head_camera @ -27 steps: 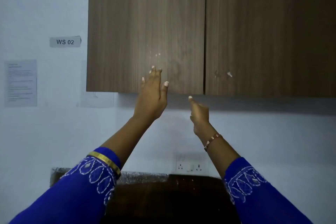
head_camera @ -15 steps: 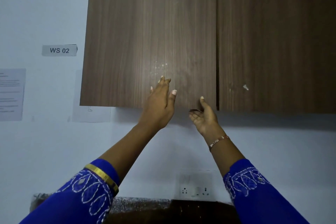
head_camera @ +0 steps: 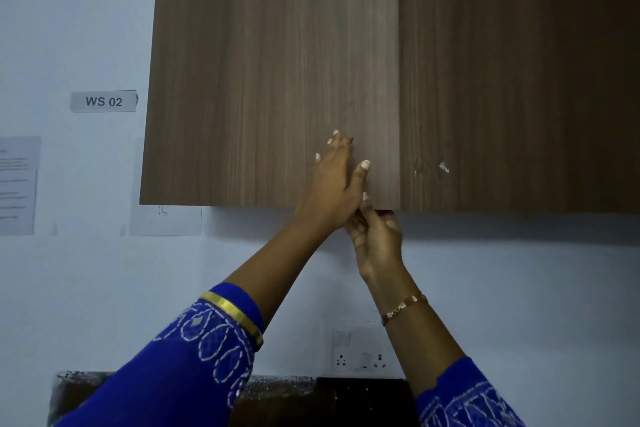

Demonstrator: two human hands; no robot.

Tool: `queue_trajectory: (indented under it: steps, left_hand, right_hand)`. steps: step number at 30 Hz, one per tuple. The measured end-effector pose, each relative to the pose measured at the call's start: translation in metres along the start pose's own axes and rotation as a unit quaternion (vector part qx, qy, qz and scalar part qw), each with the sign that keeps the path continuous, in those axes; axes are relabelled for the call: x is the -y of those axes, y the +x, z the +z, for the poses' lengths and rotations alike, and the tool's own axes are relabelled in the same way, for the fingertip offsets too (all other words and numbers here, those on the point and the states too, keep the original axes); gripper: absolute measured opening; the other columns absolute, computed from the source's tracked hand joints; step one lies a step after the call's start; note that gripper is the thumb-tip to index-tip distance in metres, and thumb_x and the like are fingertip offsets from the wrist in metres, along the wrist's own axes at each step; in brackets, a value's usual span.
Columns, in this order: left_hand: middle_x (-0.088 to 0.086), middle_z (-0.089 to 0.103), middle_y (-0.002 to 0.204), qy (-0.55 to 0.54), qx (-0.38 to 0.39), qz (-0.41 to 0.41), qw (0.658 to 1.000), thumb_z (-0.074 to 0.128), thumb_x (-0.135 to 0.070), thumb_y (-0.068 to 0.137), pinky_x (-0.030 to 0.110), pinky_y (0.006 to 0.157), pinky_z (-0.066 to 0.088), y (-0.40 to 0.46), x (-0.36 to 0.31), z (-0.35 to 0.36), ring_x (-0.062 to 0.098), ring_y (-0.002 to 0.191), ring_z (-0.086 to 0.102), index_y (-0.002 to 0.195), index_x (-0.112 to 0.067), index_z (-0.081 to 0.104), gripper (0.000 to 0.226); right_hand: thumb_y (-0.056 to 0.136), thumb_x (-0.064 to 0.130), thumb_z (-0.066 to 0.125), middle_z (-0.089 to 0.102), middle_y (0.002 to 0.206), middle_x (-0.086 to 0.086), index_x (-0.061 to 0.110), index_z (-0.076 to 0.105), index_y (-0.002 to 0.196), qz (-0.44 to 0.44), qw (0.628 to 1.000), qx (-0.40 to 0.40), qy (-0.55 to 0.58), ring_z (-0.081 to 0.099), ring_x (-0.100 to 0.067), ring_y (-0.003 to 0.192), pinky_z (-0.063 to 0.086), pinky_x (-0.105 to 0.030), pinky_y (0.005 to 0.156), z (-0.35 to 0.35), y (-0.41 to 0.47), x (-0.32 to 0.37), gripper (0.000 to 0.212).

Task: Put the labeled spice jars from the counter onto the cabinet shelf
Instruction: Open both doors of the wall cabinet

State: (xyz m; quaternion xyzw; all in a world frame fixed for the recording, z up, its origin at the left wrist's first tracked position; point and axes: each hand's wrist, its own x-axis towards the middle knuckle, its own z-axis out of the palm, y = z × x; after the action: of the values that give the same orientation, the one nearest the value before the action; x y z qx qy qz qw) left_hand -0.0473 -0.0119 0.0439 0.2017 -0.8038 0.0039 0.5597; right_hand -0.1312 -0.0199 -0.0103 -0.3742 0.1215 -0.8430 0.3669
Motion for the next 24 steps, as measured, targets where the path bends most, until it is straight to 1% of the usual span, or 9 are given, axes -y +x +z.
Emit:
queue_trajectory:
  steps: [3, 7, 11, 13, 15, 17, 19, 21, 24]
  left_hand:
    - [0.011, 0.008, 0.157, 0.001, -0.010, 0.004, 1.000, 0.039, -0.030, 0.097, 0.037, 0.118, 0.005, 0.004, -0.028, -0.003, 0.022, 0.146, 0.004, 0.146, -0.007, 0.016, 0.059]
    - [0.014, 0.001, 0.157, 0.035, -0.059, -0.021, 0.997, 0.047, -0.035, 0.093, 0.040, 0.118, 0.005, 0.007, -0.061, -0.016, 0.027, 0.145, -0.003, 0.146, -0.007, 0.009, 0.071]
    - [0.019, -0.003, 0.156, 0.089, -0.090, -0.074, 0.989, 0.061, -0.032, 0.085, 0.042, 0.117, 0.003, 0.002, -0.088, -0.037, 0.032, 0.145, -0.004, 0.146, -0.004, 0.000, 0.090]
    - [0.020, -0.005, 0.156, 0.096, -0.096, -0.098, 0.986, 0.061, -0.015, 0.083, 0.042, 0.117, 0.001, -0.004, -0.098, -0.050, 0.033, 0.144, -0.006, 0.146, -0.004, -0.005, 0.091]
    - [0.019, -0.008, 0.156, 0.082, -0.100, -0.117, 0.985, 0.055, 0.000, 0.081, 0.042, 0.116, -0.002, -0.012, -0.107, -0.063, 0.033, 0.144, -0.009, 0.146, -0.004, -0.007, 0.090]
    - [0.017, -0.009, 0.156, 0.073, -0.103, -0.132, 0.983, 0.051, 0.006, 0.080, 0.041, 0.116, -0.004, -0.020, -0.114, -0.079, 0.032, 0.144, -0.010, 0.146, -0.005, -0.009, 0.089]
    - [0.015, -0.008, 0.156, 0.068, -0.106, -0.139, 0.982, 0.050, 0.006, 0.081, 0.042, 0.116, -0.005, -0.027, -0.115, -0.098, 0.029, 0.145, -0.009, 0.146, -0.007, -0.008, 0.088]
    - [0.012, -0.007, 0.157, 0.047, -0.105, -0.139, 0.984, 0.050, 0.006, 0.082, 0.046, 0.119, 0.002, -0.036, -0.115, -0.119, 0.027, 0.145, -0.005, 0.146, -0.009, -0.008, 0.088]
    - [0.009, 0.002, 0.158, 0.016, -0.112, -0.140, 0.984, 0.048, 0.005, 0.083, 0.049, 0.114, 0.025, -0.052, -0.113, -0.152, 0.031, 0.143, 0.016, 0.147, -0.013, -0.005, 0.085]
  right_hand:
    - [0.089, -0.001, 0.055, 0.066, 0.113, -0.011, 0.005, 0.056, 0.124, -0.020, 0.999, -0.024, -0.017, 0.066, -0.022, 0.096, 0.058, -0.030, 0.071, 0.012, -0.023, 0.005, 0.035]
    - [0.089, -0.003, 0.052, 0.069, 0.092, 0.000, 0.010, 0.062, 0.116, -0.033, 0.998, -0.050, -0.031, 0.066, -0.013, 0.083, 0.055, -0.021, 0.058, 0.034, -0.055, 0.012, 0.031]
    - [0.093, -0.001, 0.046, 0.064, 0.098, -0.014, 0.004, 0.061, 0.105, -0.081, 0.994, -0.044, -0.059, 0.060, -0.028, 0.098, 0.048, -0.035, 0.089, 0.059, -0.091, 0.015, 0.020]
    - [0.097, 0.004, 0.036, 0.059, 0.083, -0.008, 0.011, 0.060, 0.088, -0.107, 0.988, -0.040, -0.104, 0.058, -0.021, 0.085, 0.045, -0.030, 0.084, 0.069, -0.107, 0.016, 0.026]
    - [0.096, 0.003, 0.042, 0.053, 0.074, 0.004, 0.018, 0.056, 0.081, -0.132, 0.975, -0.023, -0.175, 0.053, -0.007, 0.072, 0.042, -0.017, 0.076, 0.076, -0.118, 0.017, 0.026]
    - [0.090, 0.001, 0.052, 0.050, 0.073, 0.015, 0.012, 0.057, 0.091, -0.157, 0.959, -0.018, -0.233, 0.050, 0.000, 0.065, 0.040, -0.003, 0.063, 0.086, -0.133, 0.012, 0.013]
    - [0.085, 0.002, 0.060, 0.054, 0.072, 0.010, -0.002, 0.059, 0.095, -0.211, 0.945, -0.003, -0.250, 0.054, 0.000, 0.064, 0.041, 0.000, 0.059, 0.097, -0.149, 0.011, 0.011]
    - [0.082, 0.004, 0.065, 0.056, 0.072, 0.002, -0.005, 0.058, 0.088, -0.229, 0.938, 0.017, -0.258, 0.054, 0.001, 0.063, 0.042, 0.001, 0.061, 0.109, -0.165, 0.009, 0.013]
    - [0.078, 0.008, 0.071, 0.057, 0.073, -0.001, 0.007, 0.048, 0.084, -0.246, 0.921, 0.041, -0.301, 0.052, -0.001, 0.061, 0.043, -0.002, 0.061, 0.128, -0.183, 0.003, 0.024]
